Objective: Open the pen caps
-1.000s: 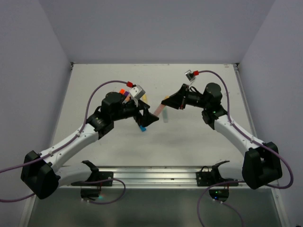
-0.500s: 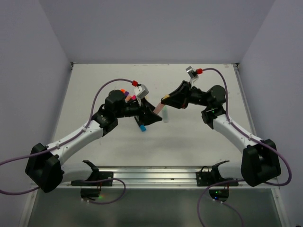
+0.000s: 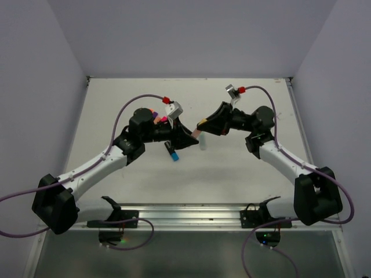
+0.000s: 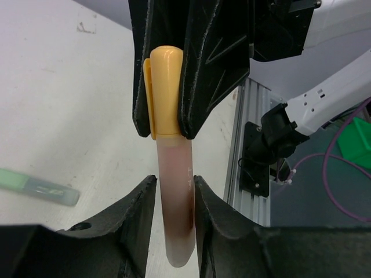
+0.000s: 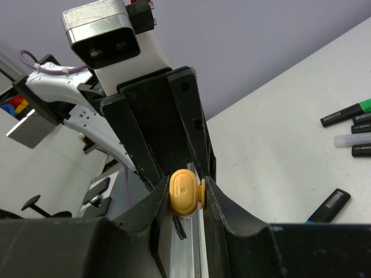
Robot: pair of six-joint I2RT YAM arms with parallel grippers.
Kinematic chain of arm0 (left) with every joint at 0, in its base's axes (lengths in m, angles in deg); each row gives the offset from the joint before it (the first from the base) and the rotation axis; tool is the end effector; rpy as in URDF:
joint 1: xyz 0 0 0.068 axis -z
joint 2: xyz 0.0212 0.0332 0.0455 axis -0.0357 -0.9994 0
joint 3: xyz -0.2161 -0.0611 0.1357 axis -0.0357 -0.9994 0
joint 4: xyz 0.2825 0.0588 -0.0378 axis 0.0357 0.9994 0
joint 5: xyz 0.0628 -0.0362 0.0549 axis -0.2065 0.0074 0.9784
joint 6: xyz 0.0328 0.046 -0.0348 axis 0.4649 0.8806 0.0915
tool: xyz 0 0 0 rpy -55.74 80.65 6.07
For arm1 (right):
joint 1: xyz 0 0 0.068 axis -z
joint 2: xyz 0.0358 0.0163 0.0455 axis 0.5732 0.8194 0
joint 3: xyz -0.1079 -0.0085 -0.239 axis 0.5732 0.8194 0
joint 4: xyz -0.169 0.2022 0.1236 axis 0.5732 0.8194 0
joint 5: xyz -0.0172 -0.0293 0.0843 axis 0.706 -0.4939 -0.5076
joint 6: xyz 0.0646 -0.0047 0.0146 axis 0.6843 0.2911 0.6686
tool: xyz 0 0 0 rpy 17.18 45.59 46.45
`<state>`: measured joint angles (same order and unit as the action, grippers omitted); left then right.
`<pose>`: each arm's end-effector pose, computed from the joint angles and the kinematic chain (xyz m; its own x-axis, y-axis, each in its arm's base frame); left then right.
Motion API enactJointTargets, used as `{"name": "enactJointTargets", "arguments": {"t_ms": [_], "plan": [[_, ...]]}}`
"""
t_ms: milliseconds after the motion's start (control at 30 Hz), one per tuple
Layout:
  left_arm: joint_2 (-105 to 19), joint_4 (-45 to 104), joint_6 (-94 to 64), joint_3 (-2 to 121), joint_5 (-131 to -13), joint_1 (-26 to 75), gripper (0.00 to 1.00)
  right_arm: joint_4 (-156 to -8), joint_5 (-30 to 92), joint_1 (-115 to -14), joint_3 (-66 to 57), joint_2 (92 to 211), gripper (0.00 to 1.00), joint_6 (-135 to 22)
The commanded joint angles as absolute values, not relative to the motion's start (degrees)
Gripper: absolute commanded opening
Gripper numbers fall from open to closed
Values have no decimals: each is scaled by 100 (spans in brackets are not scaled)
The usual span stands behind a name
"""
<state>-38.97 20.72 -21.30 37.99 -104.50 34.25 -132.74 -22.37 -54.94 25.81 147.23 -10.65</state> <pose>0.2464 -0.2235 0.2915 -0.4340 0.0233 -0.9006 0.8750 0.2492 -0.4151 0.2869 0.1534 0.3004 -0.5592 0.1996 -0.8047 -0.8197 0.0118 0.5726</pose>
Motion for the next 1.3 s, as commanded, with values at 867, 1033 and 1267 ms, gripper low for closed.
{"name": "enactJointTargets", "arguments": {"t_ms": [867, 1033, 1267], "plan": [[-3245, 311, -3233, 1248, -10855, 3399, 0, -14825, -2373, -4904, 2312, 14946, 0, -17], [-3754, 1110, -3004, 2107, -9882, 3399, 0, -13634, -2120, -4895, 2619, 14921, 0, -603], [-5011, 2304, -3224, 3172, -8457, 3478, 0, -7053, 727, -4983, 2031, 14350, 0, -4286]]}}
